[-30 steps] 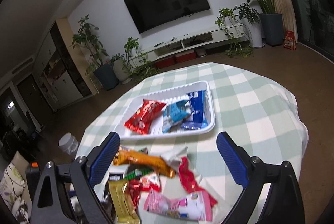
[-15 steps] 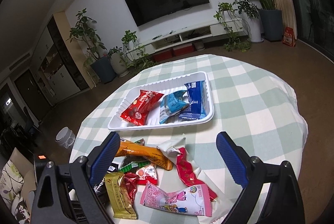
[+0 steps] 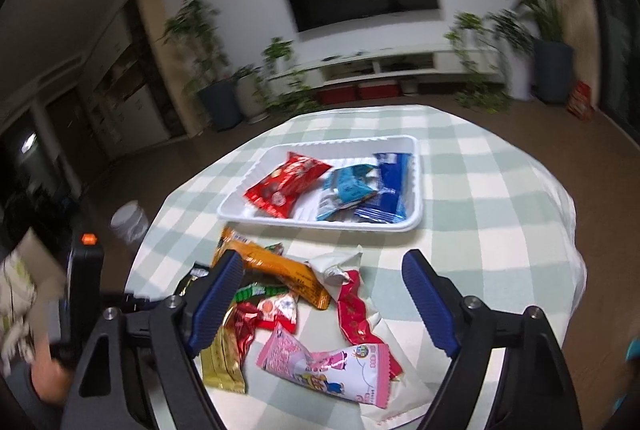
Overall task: Organize snacks
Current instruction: 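Grasp the black packet with the left tool while the right tool grasps the pink Pororo packet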
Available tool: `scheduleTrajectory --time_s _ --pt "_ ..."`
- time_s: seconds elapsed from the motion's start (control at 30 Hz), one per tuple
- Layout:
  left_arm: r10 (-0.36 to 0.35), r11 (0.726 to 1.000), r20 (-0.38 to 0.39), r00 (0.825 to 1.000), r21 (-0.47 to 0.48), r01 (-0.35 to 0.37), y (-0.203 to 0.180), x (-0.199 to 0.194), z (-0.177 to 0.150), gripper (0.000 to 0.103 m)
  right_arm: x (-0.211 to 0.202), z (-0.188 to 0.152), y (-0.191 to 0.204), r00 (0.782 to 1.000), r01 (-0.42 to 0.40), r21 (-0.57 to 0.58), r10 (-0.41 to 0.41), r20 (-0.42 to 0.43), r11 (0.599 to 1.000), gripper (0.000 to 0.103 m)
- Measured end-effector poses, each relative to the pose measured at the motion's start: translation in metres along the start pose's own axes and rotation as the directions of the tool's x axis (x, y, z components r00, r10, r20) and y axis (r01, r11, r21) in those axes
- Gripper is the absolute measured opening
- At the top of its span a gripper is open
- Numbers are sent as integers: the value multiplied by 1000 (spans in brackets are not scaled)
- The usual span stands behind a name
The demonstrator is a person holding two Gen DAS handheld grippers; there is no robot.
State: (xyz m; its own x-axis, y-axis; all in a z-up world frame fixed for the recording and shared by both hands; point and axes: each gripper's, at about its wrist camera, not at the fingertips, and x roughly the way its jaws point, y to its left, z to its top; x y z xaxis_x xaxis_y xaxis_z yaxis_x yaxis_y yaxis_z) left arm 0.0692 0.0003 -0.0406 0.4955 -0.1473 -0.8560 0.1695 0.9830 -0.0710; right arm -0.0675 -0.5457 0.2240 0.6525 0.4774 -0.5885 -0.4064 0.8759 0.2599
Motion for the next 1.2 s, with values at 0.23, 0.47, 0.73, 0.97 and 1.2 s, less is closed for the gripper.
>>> scheduleTrajectory --time_s 0.23,0.47,0.73,0.97,1.2 --pt "-35 999 37 999 -12 35 6 -2 -5 28 -1 -18 44 978 -146 -502 49 -202 853 83" --pt "-47 999 47 998 -14 48 6 -3 -7 28 25 -52 39 916 -197 -662 -106 -388 723 68" --pt "-52 998 47 998 -16 53 6 -4 -7 28 43 -57 62 897 -267 -712 -102 -429 650 64" --pt "-59 998 47 997 -19 60 7 -3 -7 28 64 -57 56 862 -284 -725 -164 -480 628 63" --pt "-60 998 47 997 -19 61 7 -3 -7 28 74 -64 61 803 -365 -706 -179 -569 607 37"
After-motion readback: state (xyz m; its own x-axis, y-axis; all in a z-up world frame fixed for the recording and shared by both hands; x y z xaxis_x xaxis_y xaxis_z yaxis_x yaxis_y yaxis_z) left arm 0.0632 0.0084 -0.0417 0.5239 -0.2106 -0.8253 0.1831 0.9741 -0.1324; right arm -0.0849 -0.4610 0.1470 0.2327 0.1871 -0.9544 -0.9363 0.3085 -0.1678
